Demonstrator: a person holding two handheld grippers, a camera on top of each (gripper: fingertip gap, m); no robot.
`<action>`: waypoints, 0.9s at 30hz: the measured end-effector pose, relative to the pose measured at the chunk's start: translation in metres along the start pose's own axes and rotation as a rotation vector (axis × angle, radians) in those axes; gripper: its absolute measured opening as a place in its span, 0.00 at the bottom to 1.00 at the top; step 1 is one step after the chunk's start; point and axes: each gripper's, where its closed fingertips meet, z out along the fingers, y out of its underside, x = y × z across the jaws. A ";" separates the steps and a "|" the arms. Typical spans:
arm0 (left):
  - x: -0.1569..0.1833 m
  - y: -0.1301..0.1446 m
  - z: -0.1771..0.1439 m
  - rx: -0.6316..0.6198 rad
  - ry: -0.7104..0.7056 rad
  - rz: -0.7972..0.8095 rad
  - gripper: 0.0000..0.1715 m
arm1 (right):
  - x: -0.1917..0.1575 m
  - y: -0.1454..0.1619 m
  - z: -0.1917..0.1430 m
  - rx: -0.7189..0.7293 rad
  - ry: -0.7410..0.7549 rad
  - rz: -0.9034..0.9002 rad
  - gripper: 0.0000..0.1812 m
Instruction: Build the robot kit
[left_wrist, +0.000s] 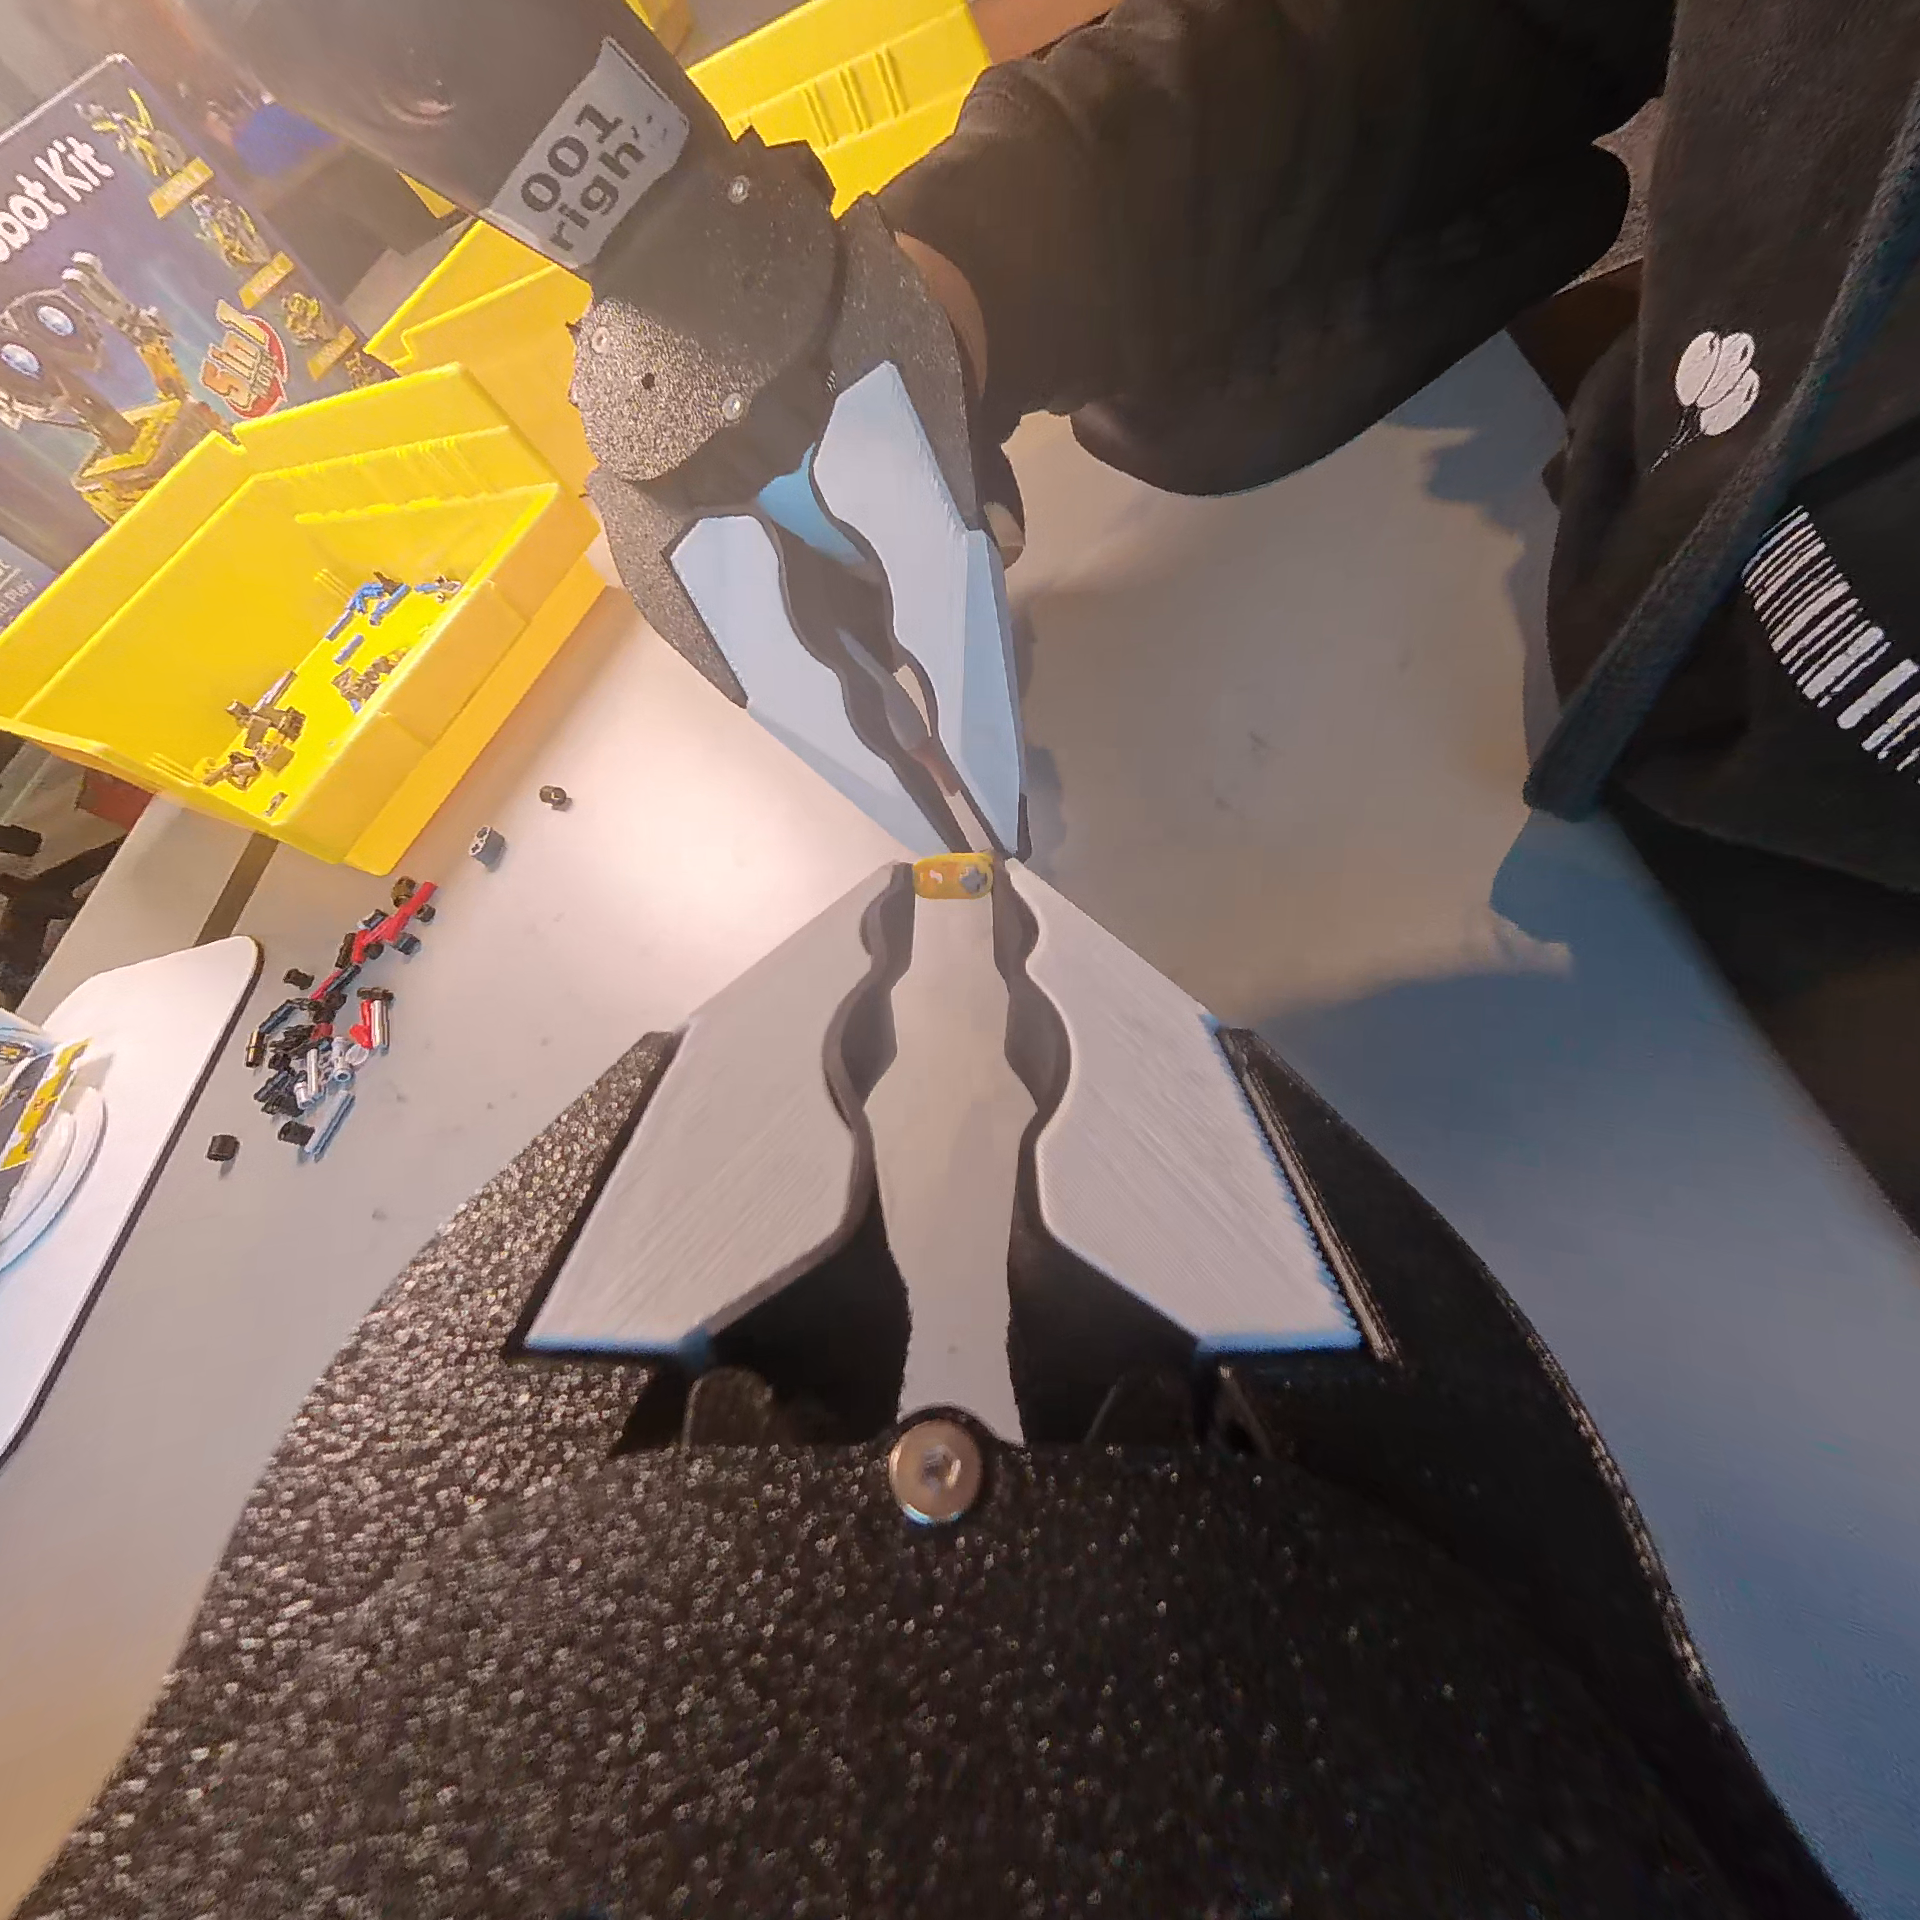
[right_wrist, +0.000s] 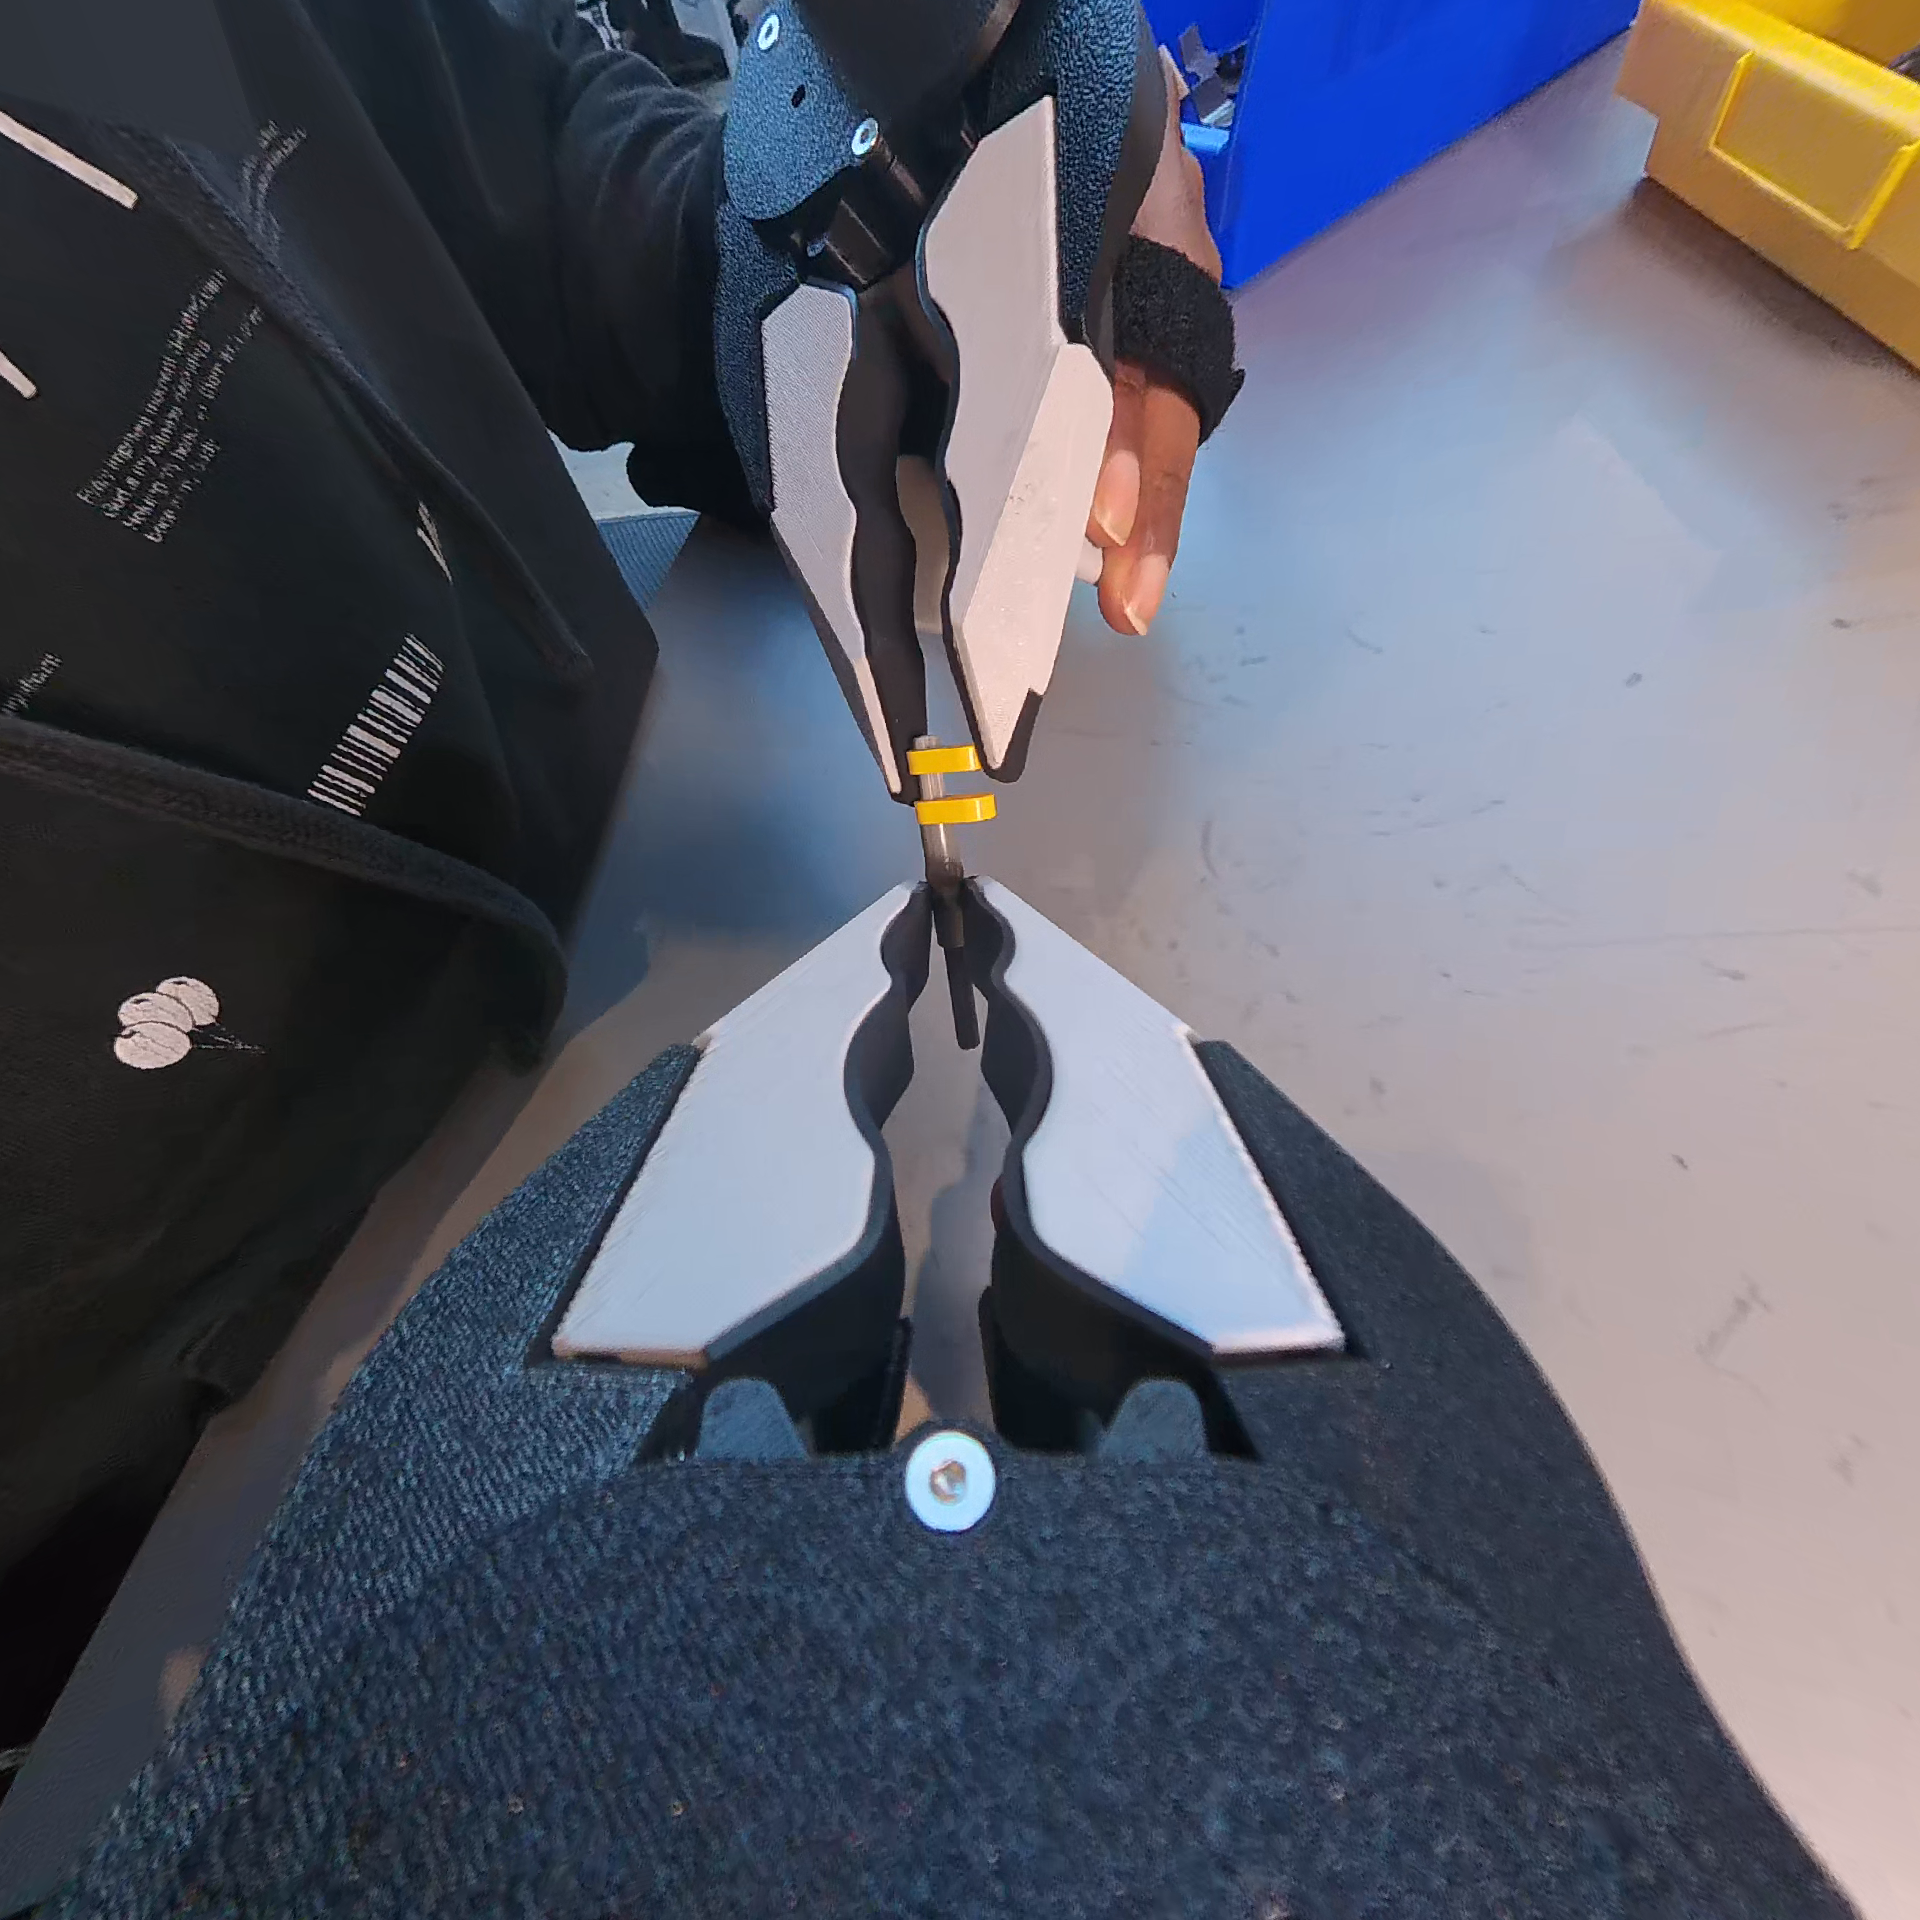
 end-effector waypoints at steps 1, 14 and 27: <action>0.000 0.000 0.000 0.002 0.000 -0.001 0.08 | 0.000 0.000 0.000 0.001 0.000 -0.001 0.02; 0.005 0.001 0.002 0.030 0.062 -0.113 0.09 | -0.005 0.007 -0.001 -0.034 -0.038 0.021 0.03; 0.012 0.006 0.000 0.012 0.129 -0.180 0.08 | -0.007 0.015 0.005 -0.108 -0.015 -0.030 0.03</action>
